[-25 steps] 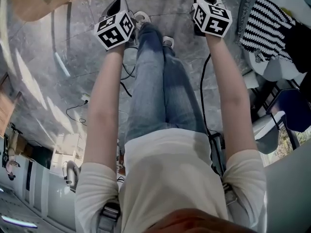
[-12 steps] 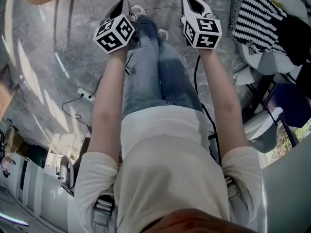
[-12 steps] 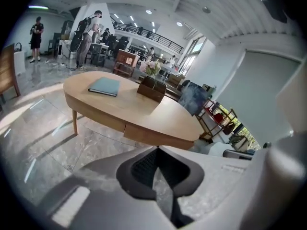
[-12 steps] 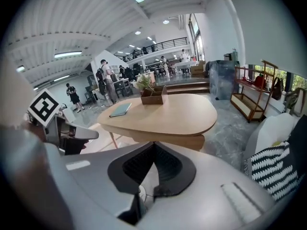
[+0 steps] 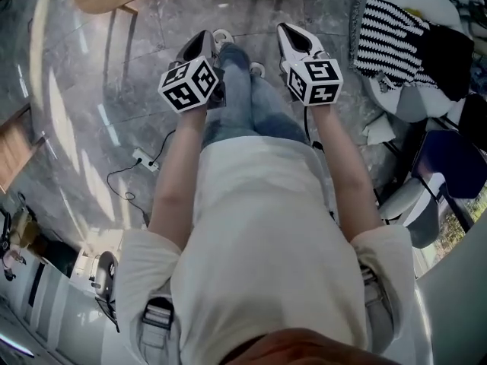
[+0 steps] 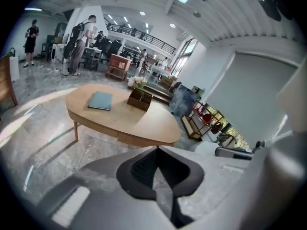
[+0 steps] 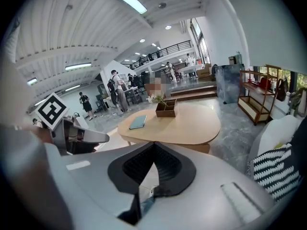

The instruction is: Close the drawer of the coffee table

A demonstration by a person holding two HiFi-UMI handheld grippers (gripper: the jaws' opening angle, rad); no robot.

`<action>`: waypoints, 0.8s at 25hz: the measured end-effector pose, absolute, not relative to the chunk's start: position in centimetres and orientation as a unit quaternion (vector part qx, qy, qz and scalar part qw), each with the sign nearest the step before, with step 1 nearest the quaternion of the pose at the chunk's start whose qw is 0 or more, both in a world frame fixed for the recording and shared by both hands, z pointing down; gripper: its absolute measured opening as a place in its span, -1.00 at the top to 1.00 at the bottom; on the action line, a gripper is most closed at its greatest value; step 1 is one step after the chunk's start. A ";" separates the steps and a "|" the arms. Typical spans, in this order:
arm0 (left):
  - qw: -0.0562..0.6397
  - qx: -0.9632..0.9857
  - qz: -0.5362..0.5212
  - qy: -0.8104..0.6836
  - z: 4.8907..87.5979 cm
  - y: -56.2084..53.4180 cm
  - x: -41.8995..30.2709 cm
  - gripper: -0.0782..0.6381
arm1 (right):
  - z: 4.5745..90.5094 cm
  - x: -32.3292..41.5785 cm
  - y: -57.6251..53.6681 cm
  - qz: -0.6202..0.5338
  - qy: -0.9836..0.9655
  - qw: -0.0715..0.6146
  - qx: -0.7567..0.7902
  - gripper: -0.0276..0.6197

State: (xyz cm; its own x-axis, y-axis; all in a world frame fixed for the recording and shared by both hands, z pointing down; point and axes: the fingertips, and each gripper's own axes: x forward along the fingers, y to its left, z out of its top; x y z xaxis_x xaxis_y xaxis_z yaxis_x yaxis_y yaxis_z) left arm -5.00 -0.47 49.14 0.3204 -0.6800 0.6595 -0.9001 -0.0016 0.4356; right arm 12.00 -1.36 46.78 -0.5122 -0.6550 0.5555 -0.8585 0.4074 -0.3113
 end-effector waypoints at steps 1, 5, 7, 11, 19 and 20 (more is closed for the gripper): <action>0.417 0.702 0.131 -0.562 47.9 -0.2 -4.6 0.78 | 45.6 12.0 -1.1 0.289 -0.821 0.170 0.462 0.91; 0.413 0.724 0.111 -0.541 43.5 0.7 -2.4 0.78 | 41.3 12.3 -0.4 0.277 -0.827 0.150 0.465 0.91; 0.407 0.737 0.101 -0.530 41.5 0.6 -1.3 0.78 | 39.3 12.7 -0.6 0.271 -0.828 0.135 0.472 0.91; 0.390 0.758 0.093 -0.514 37.9 1.0 -0.2 0.78 | 35.8 12.8 -0.1 0.252 -0.835 0.119 0.475 0.91; 0.365 0.777 0.076 -0.508 33.0 1.3 -0.2 0.78 | 30.8 12.6 1.4 0.216 -0.855 0.108 0.459 0.91; 0.362 0.778 0.073 -0.508 32.5 1.4 -0.4 0.78 | 30.2 12.5 1.7 0.214 -0.857 0.103 0.457 0.91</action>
